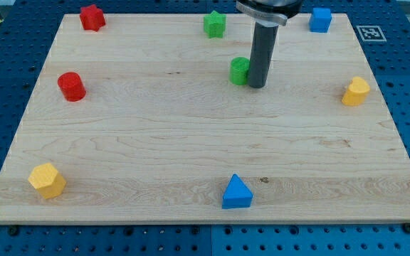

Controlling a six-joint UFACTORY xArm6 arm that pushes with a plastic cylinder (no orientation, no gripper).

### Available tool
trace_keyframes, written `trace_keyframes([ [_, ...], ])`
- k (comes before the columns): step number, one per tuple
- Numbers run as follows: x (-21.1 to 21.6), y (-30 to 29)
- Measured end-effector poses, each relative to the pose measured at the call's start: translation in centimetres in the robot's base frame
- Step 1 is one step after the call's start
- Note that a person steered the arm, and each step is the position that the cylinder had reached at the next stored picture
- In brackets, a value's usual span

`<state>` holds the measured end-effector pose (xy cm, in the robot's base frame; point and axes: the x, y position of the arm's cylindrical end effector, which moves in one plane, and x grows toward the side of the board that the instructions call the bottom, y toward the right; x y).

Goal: Move your arm closer to the green star

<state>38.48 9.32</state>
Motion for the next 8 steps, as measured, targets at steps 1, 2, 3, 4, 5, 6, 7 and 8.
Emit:
trace_keyframes([
  [1,-0.4,3.1],
  [2,-4.5,3.1],
  [3,-6.9,3.1],
  [4,-7.1,3.1],
  [5,-8.4,2.7],
  [6,-12.9,1.7],
  [7,-16.6,0.5],
  [8,-19.2,-2.9],
])
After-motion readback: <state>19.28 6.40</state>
